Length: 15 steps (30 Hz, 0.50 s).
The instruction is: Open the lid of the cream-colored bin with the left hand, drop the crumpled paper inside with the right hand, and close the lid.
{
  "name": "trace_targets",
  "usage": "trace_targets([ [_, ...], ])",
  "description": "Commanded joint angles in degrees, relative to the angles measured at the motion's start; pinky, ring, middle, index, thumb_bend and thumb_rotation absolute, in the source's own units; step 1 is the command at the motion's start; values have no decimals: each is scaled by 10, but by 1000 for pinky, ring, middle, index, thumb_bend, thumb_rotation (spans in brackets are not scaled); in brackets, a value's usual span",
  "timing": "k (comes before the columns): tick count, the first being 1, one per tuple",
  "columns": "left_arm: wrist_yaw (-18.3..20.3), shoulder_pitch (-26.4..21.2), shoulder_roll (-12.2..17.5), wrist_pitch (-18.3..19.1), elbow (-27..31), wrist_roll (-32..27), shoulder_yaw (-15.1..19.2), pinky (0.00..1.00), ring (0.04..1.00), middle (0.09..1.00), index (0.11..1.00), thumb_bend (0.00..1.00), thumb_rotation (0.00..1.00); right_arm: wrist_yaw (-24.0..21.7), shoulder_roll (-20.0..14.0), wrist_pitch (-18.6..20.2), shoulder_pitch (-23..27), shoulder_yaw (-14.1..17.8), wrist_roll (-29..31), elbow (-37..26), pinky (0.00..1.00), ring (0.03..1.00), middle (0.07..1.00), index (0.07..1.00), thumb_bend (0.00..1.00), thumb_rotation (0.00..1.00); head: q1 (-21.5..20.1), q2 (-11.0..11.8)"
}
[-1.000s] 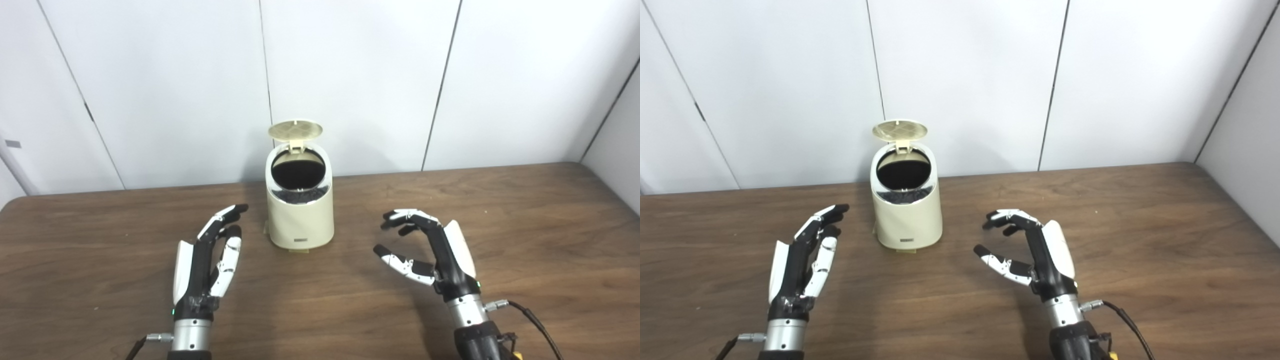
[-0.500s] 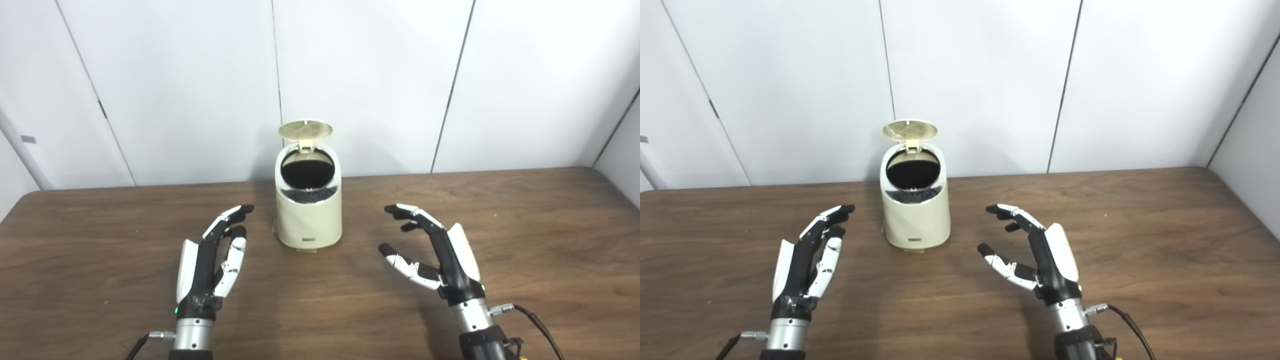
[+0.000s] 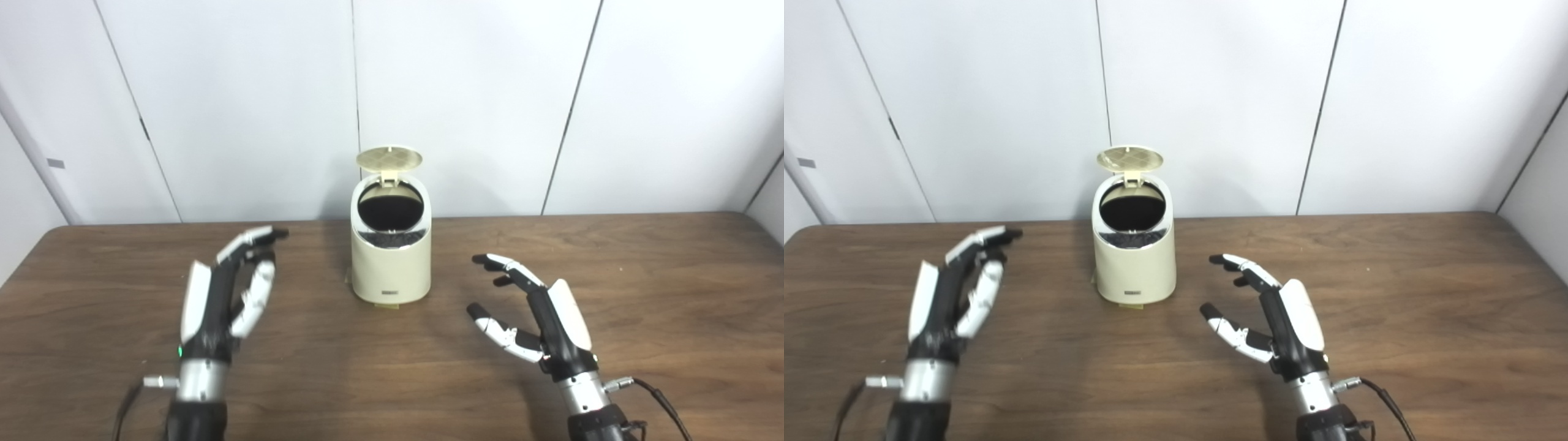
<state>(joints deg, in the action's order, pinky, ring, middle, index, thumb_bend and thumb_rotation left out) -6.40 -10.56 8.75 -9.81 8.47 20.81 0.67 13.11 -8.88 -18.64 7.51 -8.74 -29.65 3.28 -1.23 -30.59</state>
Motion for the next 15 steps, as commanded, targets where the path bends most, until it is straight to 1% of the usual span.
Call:
trace_targets([
  [1,5,-47,13,2,27,0,5,664,752,761,754,269,849,4,4,-27,-6,-5,4,25,671,779,798,775,185,391,1,2],
  [4,12,-87,26,8,25,3,8,668,764,766,767,323,870,10,4,-32,-3,-6,-2,36,670,779,796,774,181,361,3,7],
  [7,16,-121,33,19,21,10,9,664,763,758,758,337,857,17,6,-39,2,-5,-6,48,666,775,793,774,188,390,3,11],
  [9,21,-147,37,32,21,23,7,663,760,754,747,356,890,24,9,-44,6,-5,-10,57,658,769,790,773,194,395,3,13],
  [10,25,-160,39,40,21,28,5,661,759,755,742,402,919,28,10,-44,8,-6,-13,61,654,769,791,775,198,402,4,15],
  [11,30,-172,40,47,21,33,2,661,759,755,742,402,919,32,11,-46,9,-6,-16,64,654,769,791,775,198,402,4,15],
  [12,34,-182,41,52,20,37,0,662,757,752,742,450,932,36,12,-47,10,-7,-18,67,647,765,787,772,202,403,4,17],
  [14,47,-206,45,65,16,46,-9,653,750,748,741,512,942,42,13,-50,13,-8,-21,74,642,762,785,772,204,411,4,19],
  [15,56,-219,48,75,15,52,-15,647,741,745,736,578,971,45,13,-52,14,-9,-22,78,645,764,786,774,207,431,4,19],
])
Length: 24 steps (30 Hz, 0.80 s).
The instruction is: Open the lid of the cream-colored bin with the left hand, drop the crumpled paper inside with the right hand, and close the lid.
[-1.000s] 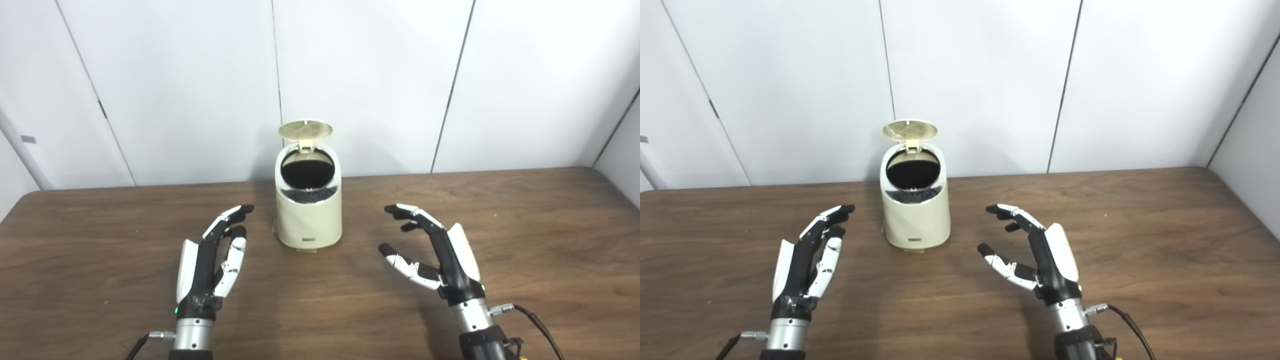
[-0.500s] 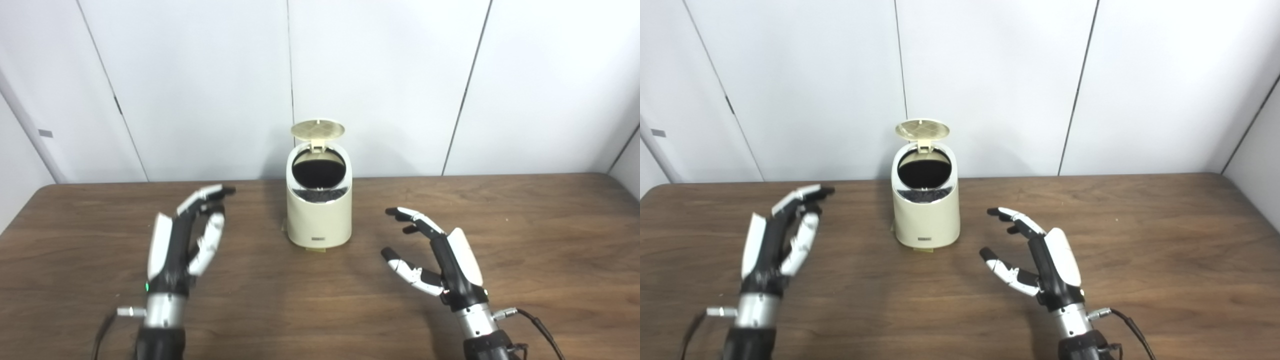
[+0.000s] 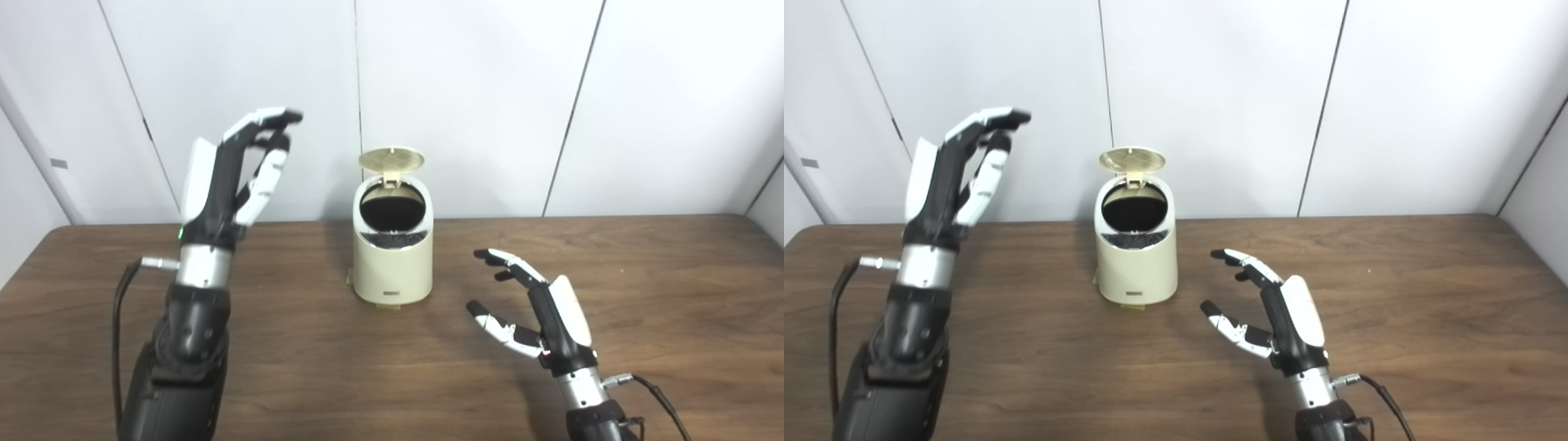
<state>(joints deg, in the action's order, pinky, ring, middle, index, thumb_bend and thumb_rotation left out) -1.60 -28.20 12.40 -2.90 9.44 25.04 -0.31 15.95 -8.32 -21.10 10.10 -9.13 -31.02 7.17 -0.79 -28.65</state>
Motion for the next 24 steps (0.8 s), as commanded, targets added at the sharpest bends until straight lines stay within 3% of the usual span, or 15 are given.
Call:
trace_targets([
  [1,15,-51,14,13,5,14,-9,644,734,739,729,611,982,19,7,-29,-11,-6,-10,42,645,764,787,776,208,439,0,0],
  [4,33,-74,19,33,4,23,-22,620,711,717,707,646,984,22,6,-29,-9,-9,-14,45,648,766,789,778,209,463,1,0],
  [8,84,-111,25,94,7,66,-56,606,708,727,704,698,999,21,9,-27,-9,-11,-9,46,645,765,790,780,215,468,0,4],
  [10,115,-126,28,127,7,81,-73,655,762,762,727,761,1000,20,9,-28,-8,-12,-9,48,642,764,789,778,214,463,-1,5],
  [12,148,-143,34,159,3,101,-92,776,868,823,776,845,1000,20,9,-29,-7,-13,-9,51,646,768,790,773,214,432,-2,7],
  [15,181,-168,38,196,-6,128,-116,889,933,864,815,889,1000,18,11,-32,-7,-15,-3,53,645,766,788,770,215,377,-5,8],
  [20,201,-198,45,202,-31,165,-147,960,959,907,843,888,1000,18,14,-28,-9,-19,-8,53,641,762,790,775,217,329,-13,14],
  [24,181,-218,38,188,-72,189,-164,998,948,868,814,911,1000,12,16,-18,-13,-20,-3,46,650,766,794,780,224,349,-15,16],
])
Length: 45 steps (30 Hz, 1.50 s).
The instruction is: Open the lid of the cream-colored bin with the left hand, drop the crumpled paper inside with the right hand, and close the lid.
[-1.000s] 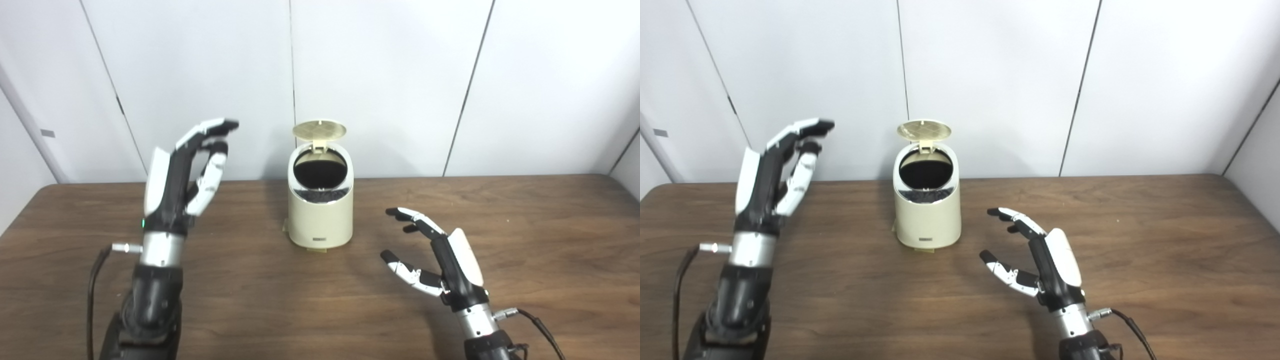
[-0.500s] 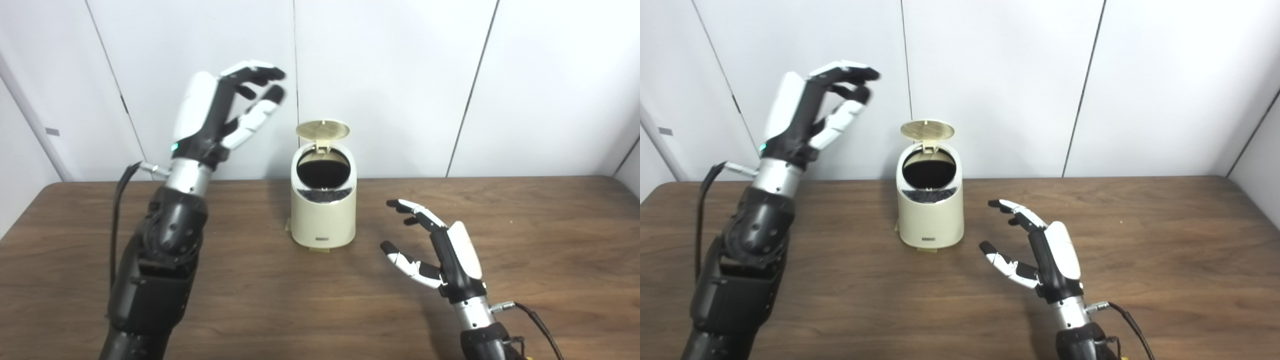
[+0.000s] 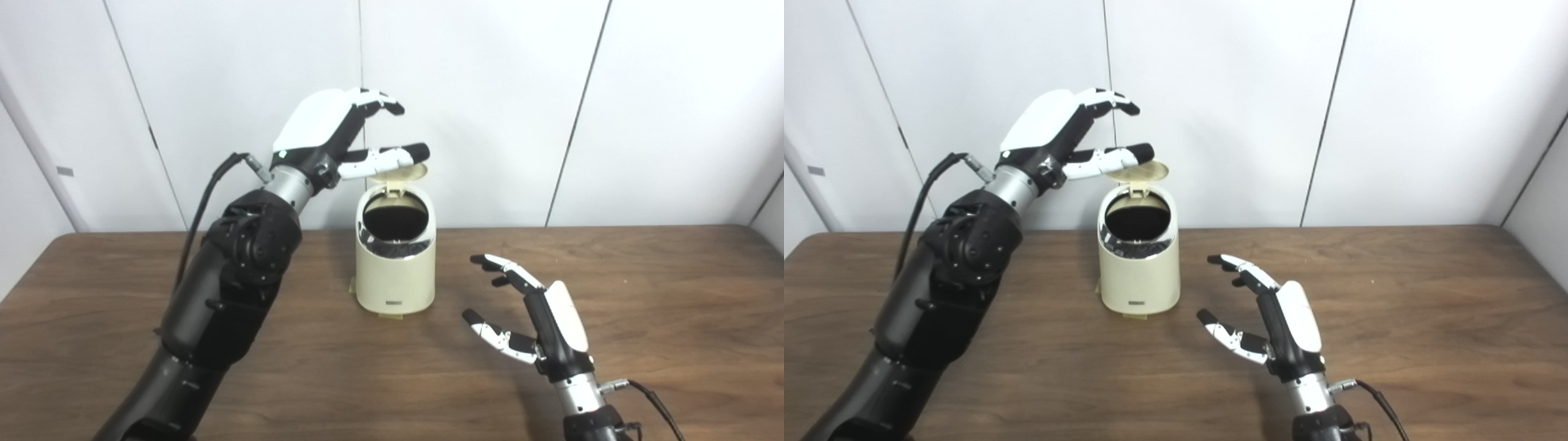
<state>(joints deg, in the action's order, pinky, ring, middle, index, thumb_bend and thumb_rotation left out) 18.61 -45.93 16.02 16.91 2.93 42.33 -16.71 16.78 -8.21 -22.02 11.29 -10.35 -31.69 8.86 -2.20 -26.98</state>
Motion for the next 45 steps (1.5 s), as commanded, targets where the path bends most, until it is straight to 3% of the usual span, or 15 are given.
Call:
trace_targets([
  [1,-28,-45,0,-15,-18,23,-3,999,946,861,811,924,1000,2,15,-7,-26,-8,4,28,652,767,794,782,224,360,-1,0],
  [6,-53,-60,-6,-26,-57,48,-17,1000,953,853,811,971,1000,-7,17,-2,-28,-8,8,23,652,767,795,785,227,345,-2,2],
  [12,-67,-70,-11,-32,-87,68,-26,1000,950,837,808,958,1000,-10,19,-3,-27,-7,8,27,656,770,798,787,243,361,-3,4],
  [27,-49,-67,-10,-20,-86,78,-27,1000,923,837,807,963,1000,-5,16,-5,-20,-4,8,35,663,775,799,786,244,342,-5,-1],
  [39,-32,-39,1,-17,-74,102,-43,1000,886,808,787,993,1000,-1,15,-6,-18,-2,11,38,659,776,802,786,255,304,-9,-2],
  [45,-28,-15,2,-25,-80,94,-44,1000,885,787,789,975,985,-2,17,5,-21,-2,8,32,659,774,801,789,266,345,-10,-4],
])
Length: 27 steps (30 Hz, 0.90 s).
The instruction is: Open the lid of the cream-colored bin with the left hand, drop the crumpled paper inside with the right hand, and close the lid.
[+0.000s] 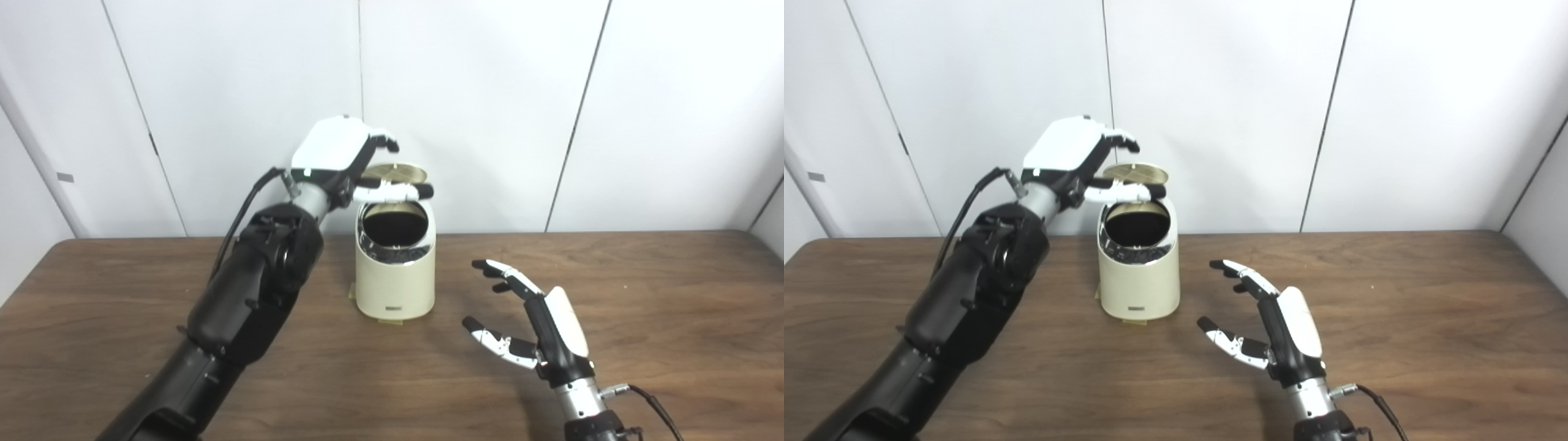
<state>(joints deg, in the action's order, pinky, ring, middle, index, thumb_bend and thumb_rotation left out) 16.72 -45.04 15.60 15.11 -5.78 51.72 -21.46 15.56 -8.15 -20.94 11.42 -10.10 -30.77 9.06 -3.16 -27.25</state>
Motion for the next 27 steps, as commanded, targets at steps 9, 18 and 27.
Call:
trace_targets([
  [9,0,-4,13,-27,-2,2,-7,1000,877,781,778,985,990,4,17,-1,-21,-6,1,29,664,779,804,790,271,358,-5,0],
  [18,4,12,14,-33,1,0,-7,1000,881,794,771,959,968,5,19,2,-22,-7,-5,25,662,777,802,787,277,346,-7,-5],
  [27,-18,19,30,-66,8,33,-23,1000,870,777,769,949,979,2,24,14,-23,-8,-4,18,663,779,805,790,283,362,-8,-9],
])
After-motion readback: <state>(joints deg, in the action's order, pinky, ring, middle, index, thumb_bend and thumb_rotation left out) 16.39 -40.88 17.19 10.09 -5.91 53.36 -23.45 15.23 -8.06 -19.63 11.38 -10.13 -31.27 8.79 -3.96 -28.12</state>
